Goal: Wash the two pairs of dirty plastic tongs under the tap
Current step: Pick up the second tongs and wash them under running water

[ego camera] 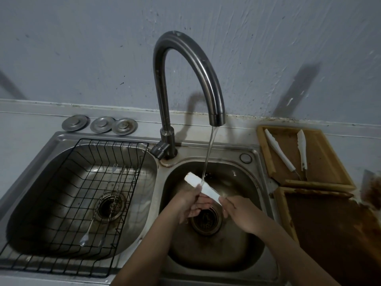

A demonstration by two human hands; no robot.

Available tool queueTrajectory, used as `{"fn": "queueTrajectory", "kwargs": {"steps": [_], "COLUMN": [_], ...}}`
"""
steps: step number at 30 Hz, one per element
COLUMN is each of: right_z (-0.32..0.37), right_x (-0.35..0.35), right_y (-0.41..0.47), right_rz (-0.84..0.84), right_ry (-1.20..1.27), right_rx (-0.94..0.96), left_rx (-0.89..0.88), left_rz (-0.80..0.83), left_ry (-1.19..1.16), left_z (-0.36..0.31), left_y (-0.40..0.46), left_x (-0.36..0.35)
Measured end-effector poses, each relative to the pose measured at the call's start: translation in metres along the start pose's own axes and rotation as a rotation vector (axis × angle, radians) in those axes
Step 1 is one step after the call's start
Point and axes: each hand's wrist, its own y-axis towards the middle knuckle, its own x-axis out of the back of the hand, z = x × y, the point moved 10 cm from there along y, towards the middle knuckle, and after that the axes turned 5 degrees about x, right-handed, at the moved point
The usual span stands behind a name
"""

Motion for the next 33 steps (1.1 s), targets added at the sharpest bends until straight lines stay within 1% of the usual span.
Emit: {"fn": "queueTrajectory", "kwargs": {"steps": [3,7,10,17,21,24,28,30,32,33], "right_z": [0.003,0.003,0.004,-0.004,-0.002,-0.004,-0.016,-0.020,-0.020,-0.019], "right_x": [-0.002,-0.004,0.003,0.012,0.009,0.013,0.021,0.022,0.014,0.009], "right_y": [-0.001,-0.005,-0.012,-0.015,-0.015,-0.015,-0.017,-0.017,-0.019,-0.019], "right_rz": [0.000,0.009,0.024,0.051,0.040,0.028,0.031,0.081,0.174,0.193], "right_ry": [-0.016,-0.006,-0.012,-0.001,-0.046,-0.068,-0.087,-0.129,-0.256,-0.297], "right_rx": [0.036,0.061,0.088,0.059,0.099,0.105,0.078,0.075,0.087,0.097], "left_rx": [0.005,-0.104,-0.154,-0.195,-0.250,-0.222,-0.206,-0.227,-0.248,-0.254], "left_rz": [-0.052,-0.216,-0.283,-0.239,-0.295,-0.326,-0.261,-0.202,-0.161,-0.159], "left_ry": [0.003,-0.040,-0.028,-0.013,0.116,0.203,0.267,0.222,0.229,0.247], "left_z": [0.000,-0.010,-0.012,-0.018,-0.027,-0.029,-0.030,-0.032,-0.034,-0.035], "left_y": [0.000,-0.001,0.001,-0.008,-0.015,-0.014,-0.014,-0.017,-0.019,-0.018], "left_x": [0.012,0.039,0.059,0.052,0.048,0.047,0.035,0.026,0.016,0.014]}}
